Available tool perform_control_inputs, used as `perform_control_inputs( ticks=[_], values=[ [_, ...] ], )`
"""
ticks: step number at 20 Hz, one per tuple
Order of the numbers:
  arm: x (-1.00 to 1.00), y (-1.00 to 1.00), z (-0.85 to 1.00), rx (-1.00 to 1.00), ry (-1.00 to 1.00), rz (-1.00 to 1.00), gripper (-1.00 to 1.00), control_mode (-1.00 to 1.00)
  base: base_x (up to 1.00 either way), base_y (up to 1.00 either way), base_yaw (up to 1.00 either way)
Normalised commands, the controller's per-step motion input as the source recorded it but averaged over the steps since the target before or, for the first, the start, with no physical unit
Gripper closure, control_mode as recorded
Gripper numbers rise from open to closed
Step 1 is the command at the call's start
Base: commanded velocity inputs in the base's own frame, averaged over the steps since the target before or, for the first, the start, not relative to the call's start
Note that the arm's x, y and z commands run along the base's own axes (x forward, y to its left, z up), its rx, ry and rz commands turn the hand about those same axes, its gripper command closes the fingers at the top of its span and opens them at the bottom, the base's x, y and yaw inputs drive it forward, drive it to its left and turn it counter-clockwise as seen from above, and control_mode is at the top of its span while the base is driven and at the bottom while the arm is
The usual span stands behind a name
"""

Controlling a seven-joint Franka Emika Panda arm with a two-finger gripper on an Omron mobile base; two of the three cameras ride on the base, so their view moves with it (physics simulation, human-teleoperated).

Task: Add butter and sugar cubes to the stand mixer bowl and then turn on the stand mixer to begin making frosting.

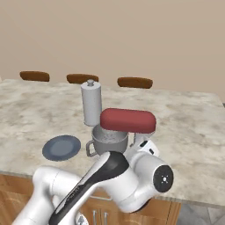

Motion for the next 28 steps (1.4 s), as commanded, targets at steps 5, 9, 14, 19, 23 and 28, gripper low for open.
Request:
perform_control_inputs(
  ticks=[5,9,14,19,23,28],
  values=[
    [0.16,0.00,-0.39,0.10,-0.16,-0.14,-1.00,-1.00,0.00,0.00,0.00],
    [0.32,0.09,-0.44,0.00,-0.16,-0.17,-1.00,-1.00,0.00,0.00,0.00],
    [0.43,-0.01,-0.35,0.00,0.00,-0.08,-1.00,-1.00,0.00,0.00,0.00],
    [0.21,-0.19,-0.23,0.00,-0.05,-0.06,-1.00,-1.00,0.00,0.00,0.00],
    [0.04,-0.29,-0.12,0.00,-0.12,-0.05,-1.00,-1.00,0.00,0.00,0.00],
    [0.18,-0.21,-0.03,0.00,-0.09,-0.08,-1.00,-1.00,0.00,0.00,0.00]
  ],
)
